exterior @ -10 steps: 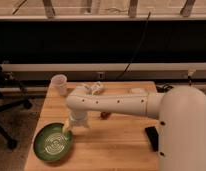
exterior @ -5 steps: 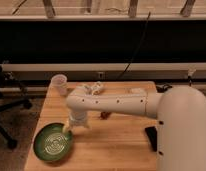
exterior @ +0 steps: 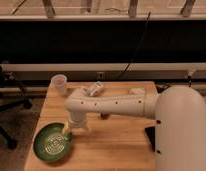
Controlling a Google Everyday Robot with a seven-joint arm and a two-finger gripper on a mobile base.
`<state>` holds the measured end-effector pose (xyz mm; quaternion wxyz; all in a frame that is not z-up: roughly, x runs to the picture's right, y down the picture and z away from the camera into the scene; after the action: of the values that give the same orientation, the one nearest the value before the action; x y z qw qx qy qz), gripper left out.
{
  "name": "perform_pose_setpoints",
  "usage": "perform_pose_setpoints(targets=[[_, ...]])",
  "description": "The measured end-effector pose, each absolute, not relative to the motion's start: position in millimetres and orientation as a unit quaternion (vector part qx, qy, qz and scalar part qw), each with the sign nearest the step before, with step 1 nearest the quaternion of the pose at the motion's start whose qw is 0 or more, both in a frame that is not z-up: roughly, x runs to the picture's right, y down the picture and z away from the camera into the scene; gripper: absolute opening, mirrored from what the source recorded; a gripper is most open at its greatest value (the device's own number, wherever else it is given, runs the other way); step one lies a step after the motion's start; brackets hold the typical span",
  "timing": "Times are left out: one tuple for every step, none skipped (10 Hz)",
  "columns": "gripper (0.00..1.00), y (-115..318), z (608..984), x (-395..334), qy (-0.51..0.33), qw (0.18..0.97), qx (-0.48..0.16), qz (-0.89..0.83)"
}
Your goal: Drag the ceramic bowl in a circle
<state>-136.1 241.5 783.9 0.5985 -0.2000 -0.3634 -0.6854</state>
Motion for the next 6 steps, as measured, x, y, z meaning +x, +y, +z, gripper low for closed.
perform_pose_setpoints(targets=[[0.8,246.5,784.8,-136.4,-0.363,0.597,-0.202,-0.687],[0.8,250.4,785.3,-137.0,-0.363,0.595,-0.204,-0.688],[0.77,254.3,785.4,-139.2,-0.359,0.593,-0.208,-0.69],[0.69,257.8,785.1,-140.9,-0.352,0.589,-0.214,-0.695],[0.61,259.8,784.4,-142.4,-0.346,0.585,-0.22,-0.7],[0.49,262.2,782.8,-145.7,-0.338,0.578,-0.227,-0.707]])
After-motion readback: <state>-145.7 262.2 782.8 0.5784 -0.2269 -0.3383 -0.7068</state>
